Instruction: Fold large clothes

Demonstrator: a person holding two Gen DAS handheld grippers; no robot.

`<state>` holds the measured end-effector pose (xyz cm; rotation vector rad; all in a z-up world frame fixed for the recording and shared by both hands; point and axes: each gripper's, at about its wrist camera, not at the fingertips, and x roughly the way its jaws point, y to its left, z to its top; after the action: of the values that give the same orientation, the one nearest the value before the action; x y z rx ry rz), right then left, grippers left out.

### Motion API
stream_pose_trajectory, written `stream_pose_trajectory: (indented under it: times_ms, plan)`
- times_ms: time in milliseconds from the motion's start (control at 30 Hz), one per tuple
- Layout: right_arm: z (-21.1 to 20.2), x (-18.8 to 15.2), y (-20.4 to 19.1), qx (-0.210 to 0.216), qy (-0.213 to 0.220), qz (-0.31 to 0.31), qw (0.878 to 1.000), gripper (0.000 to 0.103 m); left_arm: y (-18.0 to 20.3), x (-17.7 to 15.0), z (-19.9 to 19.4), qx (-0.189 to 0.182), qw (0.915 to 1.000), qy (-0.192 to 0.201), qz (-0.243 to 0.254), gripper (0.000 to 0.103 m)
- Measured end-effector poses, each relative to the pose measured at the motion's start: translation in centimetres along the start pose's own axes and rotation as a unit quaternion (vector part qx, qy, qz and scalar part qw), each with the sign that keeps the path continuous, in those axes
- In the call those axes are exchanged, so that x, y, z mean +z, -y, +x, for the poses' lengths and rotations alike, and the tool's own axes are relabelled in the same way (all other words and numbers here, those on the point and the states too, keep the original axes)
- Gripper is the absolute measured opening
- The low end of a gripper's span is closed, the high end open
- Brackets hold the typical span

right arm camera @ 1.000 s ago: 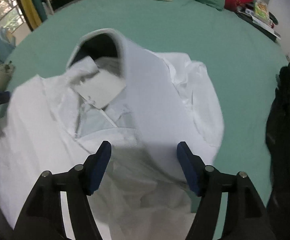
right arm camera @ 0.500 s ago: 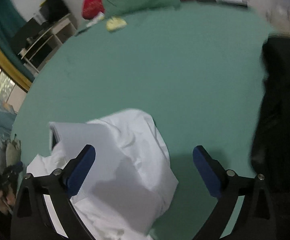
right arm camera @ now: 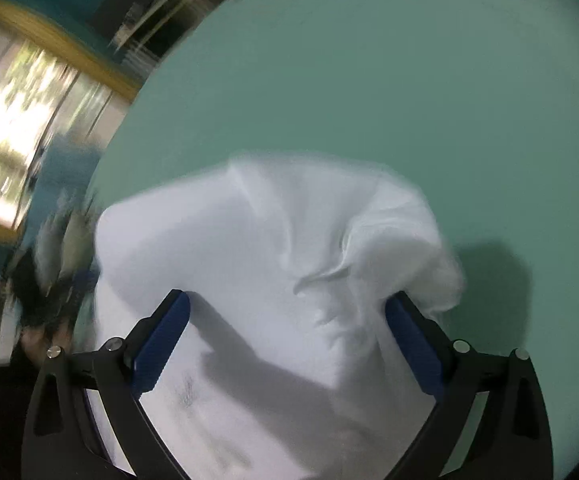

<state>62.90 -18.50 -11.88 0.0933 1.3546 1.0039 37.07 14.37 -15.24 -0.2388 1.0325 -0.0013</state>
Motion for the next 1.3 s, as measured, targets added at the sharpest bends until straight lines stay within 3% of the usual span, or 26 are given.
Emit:
stream_pose_trajectory:
  times_ms: [33, 200, 267, 300, 333, 433, 533, 600, 633, 700, 800, 833, 933, 967, 1033, 1100, 1300]
  plan:
    - [1.3, -0.1, -1.2, 0.0, -0.033, -0.026, 0.999, 0.1, -0.1, 0.0, 0.0, 0.001, 1.0, -0.001, 0.001, 0.048]
    - [3.1, -0.3, -4.1, -0.003, -0.096, -0.057, 0.994, 0.098, -0.5, 0.0, -0.1, -0.001, 1.0, -0.006, -0.003, 0.048]
    - [3.9, -1.1, -6.1, -0.036, -0.119, -0.097, 0.988, 0.08, -0.6, 0.0, -0.1, -0.001, 1.0, -0.007, -0.003, 0.048]
    - [4.0, -1.1, -6.7, -0.058, -0.123, -0.109, 0.985, 0.046, -0.6, 0.0, -0.2, -0.001, 1.0, -0.006, -0.004, 0.048]
    - [4.0, -1.1, -7.2, -0.078, -0.127, -0.118, 0.982, 0.022, -0.6, 0.0, -0.3, -0.002, 1.0, -0.006, -0.003, 0.048]
    - [3.9, -1.8, -9.5, -0.097, -0.149, -0.148, 0.973, 0.013, -0.7, -0.1, -0.4, 0.0, 1.0, -0.004, -0.004, 0.048]
    - [4.1, -2.9, -11.6, -0.123, -0.162, -0.185, 0.961, 0.011, -0.8, -0.1, -0.5, 0.0, 1.0, -0.003, -0.005, 0.048]
    - [4.1, -3.4, -13.0, -0.163, -0.161, -0.217, 0.949, 0.01, -1.1, -0.2, -0.6, 0.0, 1.0, -0.003, -0.007, 0.048]
    - [4.2, -3.6, -13.6, -0.189, -0.162, -0.238, 0.939, 0.01, -1.1, -0.3, -0.7, -0.001, 1.0, -0.003, -0.007, 0.048]
    - [4.5, -4.2, -15.2, -0.264, -0.162, -0.287, 0.906, 0.01, -1.3, -0.3, -1.0, 0.0, 1.0, -0.001, -0.007, 0.048]
    - [4.9, -5.4, -17.2, -0.394, -0.152, -0.372, 0.827, 0.01, -1.6, -0.5, -1.7, -0.003, 0.9999, 0.007, -0.007, 0.048]
    - [5.4, -6.4, -18.0, -0.44, -0.153, -0.409, 0.784, 0.01, -1.7, -0.5, -1.9, -0.002, 0.9999, 0.009, -0.008, 0.048]
    - [6.3, -9.4, -19.8, -0.511, -0.151, -0.48, 0.697, 0.01, -2.0, -0.6, -2.5, -0.005, 0.9998, 0.014, -0.012, 0.048]
    - [6.4, -10.4, -20.0, -0.524, -0.148, -0.49, 0.681, 0.01, -2.1, -0.6, -2.7, -0.006, 0.9998, 0.015, -0.012, 0.048]
    - [6.0, -12.9, -20.0, -0.55, -0.128, -0.501, 0.656, 0.01, -2.2, -0.6, -3.0, -0.007, 0.9997, 0.019, -0.013, 0.048]
    - [6.6, -15.5, -21.0, -0.556, -0.117, -0.512, 0.644, 0.01, -2.3, -0.6, -3.3, -0.009, 0.9997, 0.02, -0.015, 0.048]
    - [7.0, -23.3, -20.2, -0.546, -0.134, -0.513, 0.649, 0.01, -2.5, -1.2, -4.3, -0.015, 0.9995, 0.025, -0.015, 0.048]
